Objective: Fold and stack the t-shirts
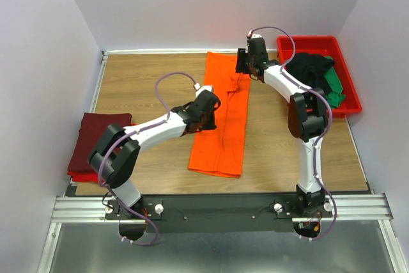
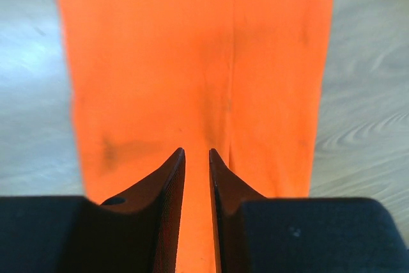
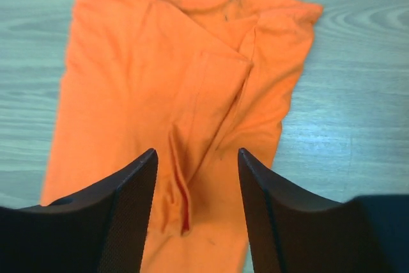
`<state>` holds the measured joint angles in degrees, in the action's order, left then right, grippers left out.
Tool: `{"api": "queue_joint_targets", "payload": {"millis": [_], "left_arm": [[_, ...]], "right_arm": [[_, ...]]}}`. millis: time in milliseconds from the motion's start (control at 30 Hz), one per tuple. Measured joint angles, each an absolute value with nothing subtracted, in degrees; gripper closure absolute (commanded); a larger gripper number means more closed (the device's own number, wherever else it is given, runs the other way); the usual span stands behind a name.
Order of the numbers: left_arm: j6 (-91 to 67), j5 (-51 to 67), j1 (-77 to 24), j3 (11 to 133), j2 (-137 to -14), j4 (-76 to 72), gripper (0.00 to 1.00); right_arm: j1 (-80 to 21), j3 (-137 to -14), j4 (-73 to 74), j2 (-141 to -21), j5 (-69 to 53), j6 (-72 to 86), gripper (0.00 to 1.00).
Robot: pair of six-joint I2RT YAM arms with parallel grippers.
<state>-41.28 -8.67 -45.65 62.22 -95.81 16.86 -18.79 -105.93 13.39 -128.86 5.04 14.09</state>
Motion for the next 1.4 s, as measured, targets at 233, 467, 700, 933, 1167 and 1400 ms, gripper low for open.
{"api": "queue_joint_targets", "payload": {"millis": [233, 467, 700, 933, 1167, 1400], "left_arm": [[-38.72, -6.81, -38.72, 63.64, -91.68, 16.78, 0.71], [-36.97, -5.41, -34.92, 63.64, -90.24, 16.84, 0.7], [-35.99, -4.71, -33.67, 63.61, -89.14, 16.8, 0.7], [-35.51, -4.12, -33.06, 63.61, -89.03, 16.8, 0.7], [-35.14, -3.9, -32.91, 63.29, -89.01, 16.75, 0.7], [-35.07, -3.7, -32.32, 62.61, -88.6, 16.53, 0.7]], "right_arm": [[-19.92, -105.47, 13.04, -127.11, 5.06, 15.03, 0.62], [-22.48, -104.6, 13.21, -128.18, 6.15, 14.98, 0.57], [-23.7, -102.63, 13.21, -128.49, 9.52, 14.96, 0.56], [-23.64, -100.66, 13.3, -129.67, 11.4, 14.96, 0.62], [-23.64, -97.73, 13.21, -129.75, 13.13, 16.43, 0.78], [-23.64, -94.67, 11.57, -128.75, 13.87, 20.6, 0.8]]}}
